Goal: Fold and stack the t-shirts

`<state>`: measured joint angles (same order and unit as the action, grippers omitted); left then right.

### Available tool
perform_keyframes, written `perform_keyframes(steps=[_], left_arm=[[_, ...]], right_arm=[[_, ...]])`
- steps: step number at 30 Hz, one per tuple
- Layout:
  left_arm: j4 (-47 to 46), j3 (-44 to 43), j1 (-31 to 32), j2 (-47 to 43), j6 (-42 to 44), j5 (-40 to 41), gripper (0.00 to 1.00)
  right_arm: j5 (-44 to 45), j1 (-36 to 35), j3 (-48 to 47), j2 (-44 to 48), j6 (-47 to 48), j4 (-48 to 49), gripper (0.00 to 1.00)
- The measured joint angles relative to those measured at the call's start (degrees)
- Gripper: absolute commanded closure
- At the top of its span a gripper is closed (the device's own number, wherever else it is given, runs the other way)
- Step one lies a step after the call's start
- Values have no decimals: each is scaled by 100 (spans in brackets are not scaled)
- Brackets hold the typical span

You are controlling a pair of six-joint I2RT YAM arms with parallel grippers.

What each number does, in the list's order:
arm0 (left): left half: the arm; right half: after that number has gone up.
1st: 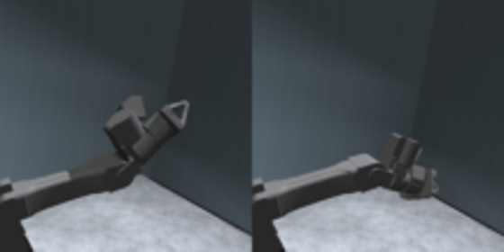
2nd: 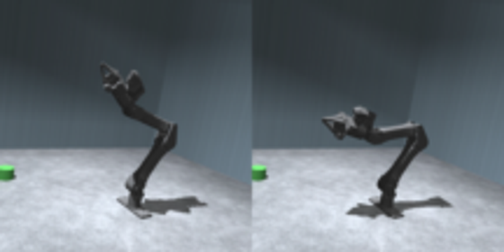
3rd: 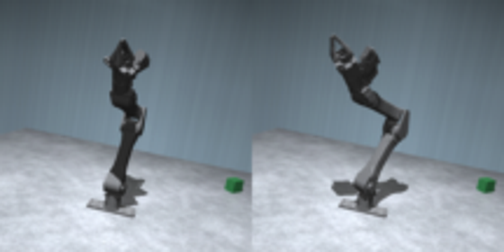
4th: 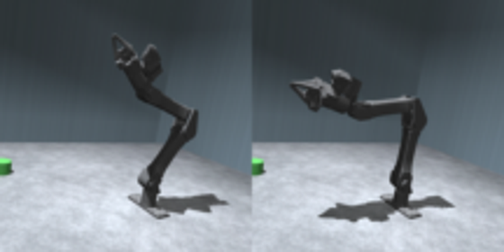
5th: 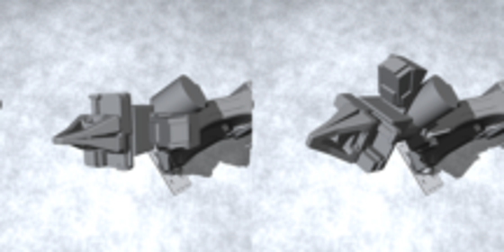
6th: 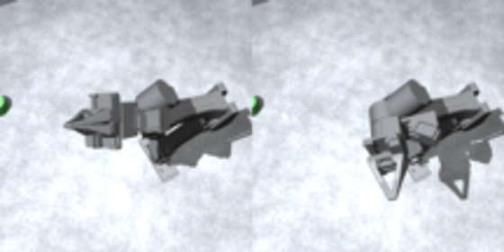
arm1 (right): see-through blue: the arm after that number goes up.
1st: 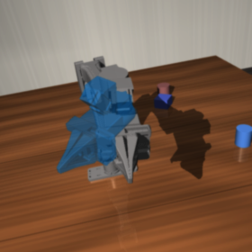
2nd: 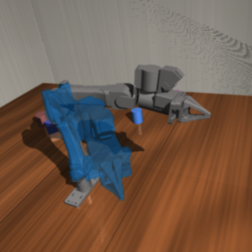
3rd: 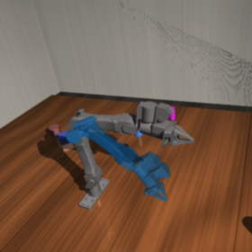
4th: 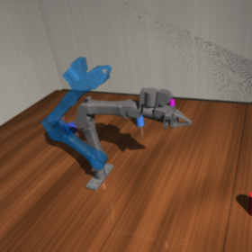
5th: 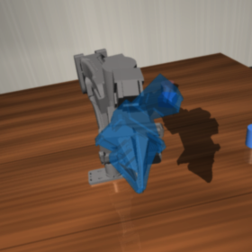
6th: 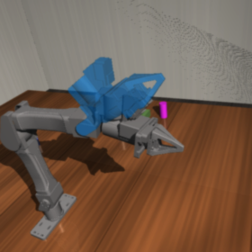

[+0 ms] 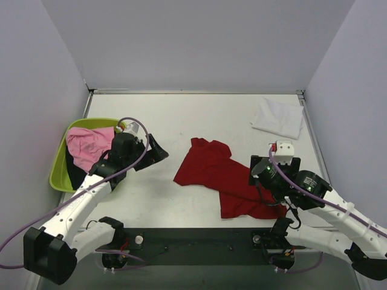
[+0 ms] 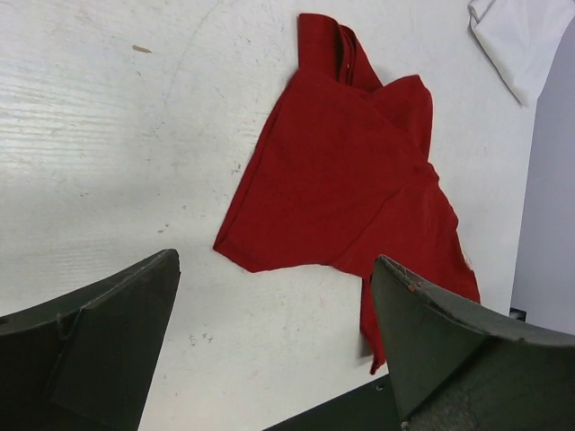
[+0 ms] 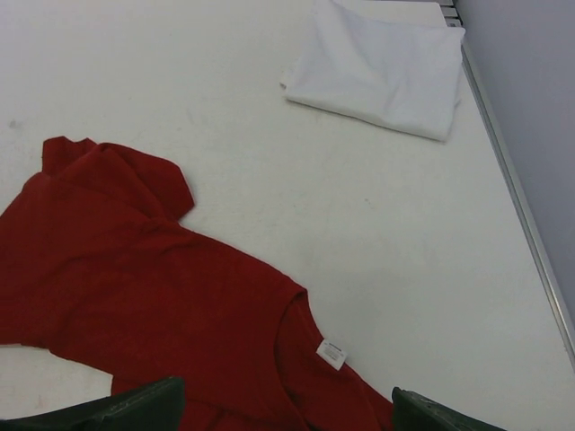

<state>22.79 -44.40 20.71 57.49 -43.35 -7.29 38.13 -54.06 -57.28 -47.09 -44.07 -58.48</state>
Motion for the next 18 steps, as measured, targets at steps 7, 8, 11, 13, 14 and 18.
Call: perform_keyframes(steps=[7, 8, 11, 13, 14, 18], left_arm=[[-422, 223, 807, 603, -118, 122, 7], [-459, 269, 942, 688, -144, 144, 9], [-525, 461, 1493, 957, -256, 337, 12], [-601, 555, 1738, 1163, -308, 442, 15], [-640, 595, 1805, 1263, -328, 472, 15], [-793, 763, 1873, 1740, -420, 669, 18]], right_arm=[[-304, -57, -122, -944, 74, 852, 1], [-356, -90, -101, -1139, 79, 1008, 1], [-492, -155, 61, -1449, 79, 1327, 1], [-531, -175, 140, -1460, 79, 1416, 1], [-538, -181, 164, -1438, 79, 1445, 1], [-535, -184, 264, -1309, 79, 1547, 1]])
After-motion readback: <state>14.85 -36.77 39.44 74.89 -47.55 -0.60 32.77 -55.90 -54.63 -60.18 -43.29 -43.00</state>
